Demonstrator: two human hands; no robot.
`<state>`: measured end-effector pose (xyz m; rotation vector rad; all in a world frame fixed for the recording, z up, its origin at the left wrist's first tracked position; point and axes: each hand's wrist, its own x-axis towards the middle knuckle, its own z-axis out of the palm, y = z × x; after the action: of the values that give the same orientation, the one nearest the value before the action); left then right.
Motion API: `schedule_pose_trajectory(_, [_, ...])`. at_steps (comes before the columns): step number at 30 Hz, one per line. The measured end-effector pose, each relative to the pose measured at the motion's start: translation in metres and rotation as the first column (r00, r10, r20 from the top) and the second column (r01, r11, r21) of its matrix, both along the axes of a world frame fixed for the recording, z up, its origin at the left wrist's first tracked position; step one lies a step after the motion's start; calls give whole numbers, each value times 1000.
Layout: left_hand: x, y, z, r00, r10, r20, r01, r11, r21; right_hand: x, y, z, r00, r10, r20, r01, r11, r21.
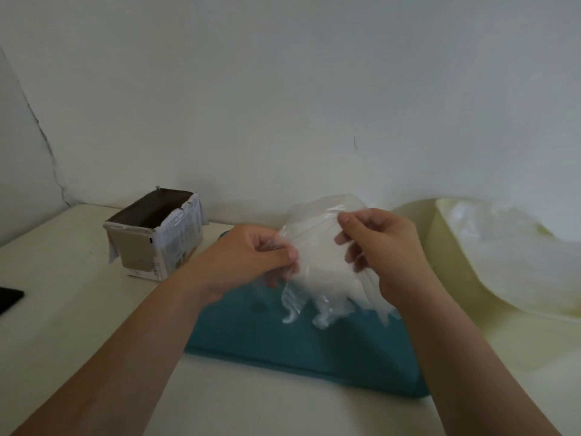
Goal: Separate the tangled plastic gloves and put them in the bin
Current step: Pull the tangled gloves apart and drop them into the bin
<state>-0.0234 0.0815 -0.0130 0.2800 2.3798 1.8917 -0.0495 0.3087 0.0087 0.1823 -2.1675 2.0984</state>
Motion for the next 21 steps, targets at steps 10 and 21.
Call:
schedule_pose_trajectory(10, [-15, 1, -17, 879, 436, 193, -469, 863, 189, -3, 5, 0, 988, -151, -42, 152, 988, 21])
schedule_pose_trajectory(21, [-7, 16, -31, 975, -23, 223, -60, 931, 359, 1, -2, 3, 997, -42, 65, 53, 981, -188])
